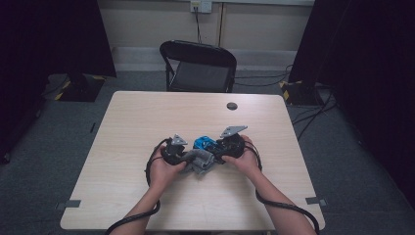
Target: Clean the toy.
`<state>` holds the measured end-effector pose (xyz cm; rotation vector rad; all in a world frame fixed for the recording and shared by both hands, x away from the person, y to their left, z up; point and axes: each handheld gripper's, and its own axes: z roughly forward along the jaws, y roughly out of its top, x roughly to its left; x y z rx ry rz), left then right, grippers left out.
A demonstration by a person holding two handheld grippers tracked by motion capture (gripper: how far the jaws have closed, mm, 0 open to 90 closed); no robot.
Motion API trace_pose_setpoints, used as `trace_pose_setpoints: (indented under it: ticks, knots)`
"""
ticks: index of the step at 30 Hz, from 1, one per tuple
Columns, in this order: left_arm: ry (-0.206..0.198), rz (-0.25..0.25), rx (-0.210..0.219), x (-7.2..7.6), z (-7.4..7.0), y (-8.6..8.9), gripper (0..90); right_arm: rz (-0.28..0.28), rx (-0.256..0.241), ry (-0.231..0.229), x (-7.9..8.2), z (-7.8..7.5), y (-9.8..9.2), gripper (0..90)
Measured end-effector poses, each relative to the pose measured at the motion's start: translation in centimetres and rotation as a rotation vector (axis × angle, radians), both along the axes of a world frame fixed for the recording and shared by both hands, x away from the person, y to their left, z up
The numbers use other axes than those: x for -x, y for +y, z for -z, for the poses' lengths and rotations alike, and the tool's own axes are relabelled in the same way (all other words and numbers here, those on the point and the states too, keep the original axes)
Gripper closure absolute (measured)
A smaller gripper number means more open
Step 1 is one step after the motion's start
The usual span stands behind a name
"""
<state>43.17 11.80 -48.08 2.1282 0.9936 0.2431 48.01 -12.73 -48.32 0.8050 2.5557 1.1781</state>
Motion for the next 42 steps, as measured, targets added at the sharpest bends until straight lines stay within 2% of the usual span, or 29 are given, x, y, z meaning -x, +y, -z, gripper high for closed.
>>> trace_pose_setpoints:
  ticks: [3, 9, 15, 22, 31, 34, 39, 42]
  knots:
    - [-0.011, -0.014, -0.016, -0.1, 0.0, 0.3, 71.2, 0.000, 0.000, 0.000, 0.0, 0.0, 0.0, 43.6]
    - [-0.007, -0.054, -0.002, -0.3, -0.1, 1.5, 71.2, -0.003, 0.002, -0.001, 0.0, 0.0, 0.0, 43.5]
    - [-0.012, -0.056, -0.017, -0.6, -0.2, 1.6, 71.2, -0.003, 0.008, -0.001, 0.0, 0.0, 0.0, 43.5]
    - [-0.002, -0.085, -0.004, -1.0, -0.1, 2.1, 71.2, -0.004, 0.009, -0.002, 0.0, 0.0, 0.0, 43.5]
    - [-0.011, -0.129, -0.001, -1.3, 0.0, 2.8, 71.2, -0.004, 0.009, -0.002, 0.0, 0.0, 0.0, 43.5]
    - [-0.012, -0.129, -0.013, -1.4, -0.1, 3.2, 71.2, -0.004, 0.009, -0.002, 0.0, 0.0, 0.0, 43.5]
    - [-0.007, -0.150, 0.005, -1.6, 0.0, 3.7, 71.2, -0.004, 0.009, -0.004, 0.0, 0.0, 0.0, 43.5]
    - [0.000, -0.147, 0.001, -1.6, 0.0, 4.0, 71.2, -0.004, 0.009, -0.002, 0.0, 0.0, 0.0, 43.5]
